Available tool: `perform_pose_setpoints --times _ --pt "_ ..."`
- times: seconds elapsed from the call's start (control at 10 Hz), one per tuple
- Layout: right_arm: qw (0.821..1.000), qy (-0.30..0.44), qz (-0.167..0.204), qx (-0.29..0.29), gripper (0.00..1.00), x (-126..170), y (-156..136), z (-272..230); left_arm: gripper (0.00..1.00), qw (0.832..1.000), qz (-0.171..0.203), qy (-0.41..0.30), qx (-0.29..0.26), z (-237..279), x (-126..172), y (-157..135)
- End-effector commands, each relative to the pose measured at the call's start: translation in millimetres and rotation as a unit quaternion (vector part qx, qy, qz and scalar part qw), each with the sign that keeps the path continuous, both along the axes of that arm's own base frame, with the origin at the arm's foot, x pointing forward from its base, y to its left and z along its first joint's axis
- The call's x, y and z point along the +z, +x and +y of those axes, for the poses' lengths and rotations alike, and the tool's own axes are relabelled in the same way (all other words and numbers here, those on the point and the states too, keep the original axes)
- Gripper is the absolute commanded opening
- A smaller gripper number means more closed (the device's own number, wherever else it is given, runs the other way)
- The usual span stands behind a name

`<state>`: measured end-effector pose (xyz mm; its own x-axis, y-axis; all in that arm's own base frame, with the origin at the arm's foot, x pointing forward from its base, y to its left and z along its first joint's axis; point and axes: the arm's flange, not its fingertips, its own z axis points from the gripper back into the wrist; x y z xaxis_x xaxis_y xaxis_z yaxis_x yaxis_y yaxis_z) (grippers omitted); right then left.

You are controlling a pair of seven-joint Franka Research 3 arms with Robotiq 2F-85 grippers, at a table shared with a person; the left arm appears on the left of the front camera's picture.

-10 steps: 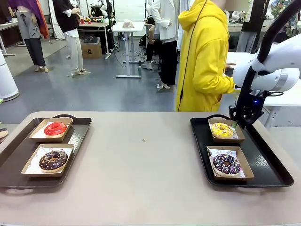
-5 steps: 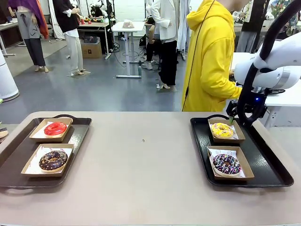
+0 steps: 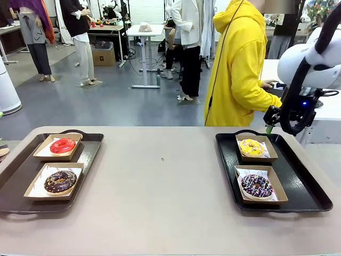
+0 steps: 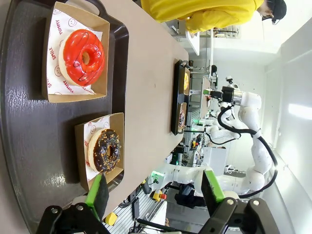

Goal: Individually package the donuts and arrange them on the tray.
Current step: Place the picked Paper togo box on the Handle tray.

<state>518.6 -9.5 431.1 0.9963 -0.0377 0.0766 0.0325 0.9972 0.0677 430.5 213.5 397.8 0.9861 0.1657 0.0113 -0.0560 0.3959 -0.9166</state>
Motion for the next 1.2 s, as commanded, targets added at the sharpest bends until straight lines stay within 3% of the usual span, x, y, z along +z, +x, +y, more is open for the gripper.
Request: perform_pose_setpoints --times 0.0,0.2,0.3,0.4,0.8,0.9,1.0,1.1 --pt "1.0 0.004 -0.005 0.014 1.0 5.2 -32.9 5.8 1.0 1.0 -0.001 0.005 -0.003 0.8 2.4 -2.9" --pt "1.0 0.003 -0.001 0.015 1.0 2.7 -48.4 16.5 1.0 1.0 -0.001 0.005 -0.003 0.8 2.4 -2.9" --pt "1.0 -0.001 0.013 -0.023 1.0 -1.8 -48.4 19.4 1.0 1.0 -0.001 0.005 -0.003 0.8 2.4 -2.9" --pt "1.0 0.0 -0.003 0.012 1.0 11.0 -39.8 11.4 1.0 1.0 -0.001 0.005 -0.003 0.8 2.4 -2.9" --pt "1.0 0.0 -0.001 0.005 1.0 9.5 -44.8 13.4 1.0 1.0 -0.001 0.005 -0.003 0.8 2.4 -2.9" --pt "0.993 0.106 0.011 0.047 1.0 7.1 -39.2 3.9 1.0 1.0 -0.001 0.005 -0.003 0.8 2.4 -2.9" --pt "0.973 0.22 0.017 0.074 1.0 6.5 -33.8 -13.4 1.0 1.0 -0.001 0.005 -0.003 0.8 2.4 -2.9" --pt "0.927 0.361 0.011 0.106 1.0 7.7 -31.1 -36.5 1.0 1.0 -0.001 0.005 -0.003 0.8 2.4 -2.9"
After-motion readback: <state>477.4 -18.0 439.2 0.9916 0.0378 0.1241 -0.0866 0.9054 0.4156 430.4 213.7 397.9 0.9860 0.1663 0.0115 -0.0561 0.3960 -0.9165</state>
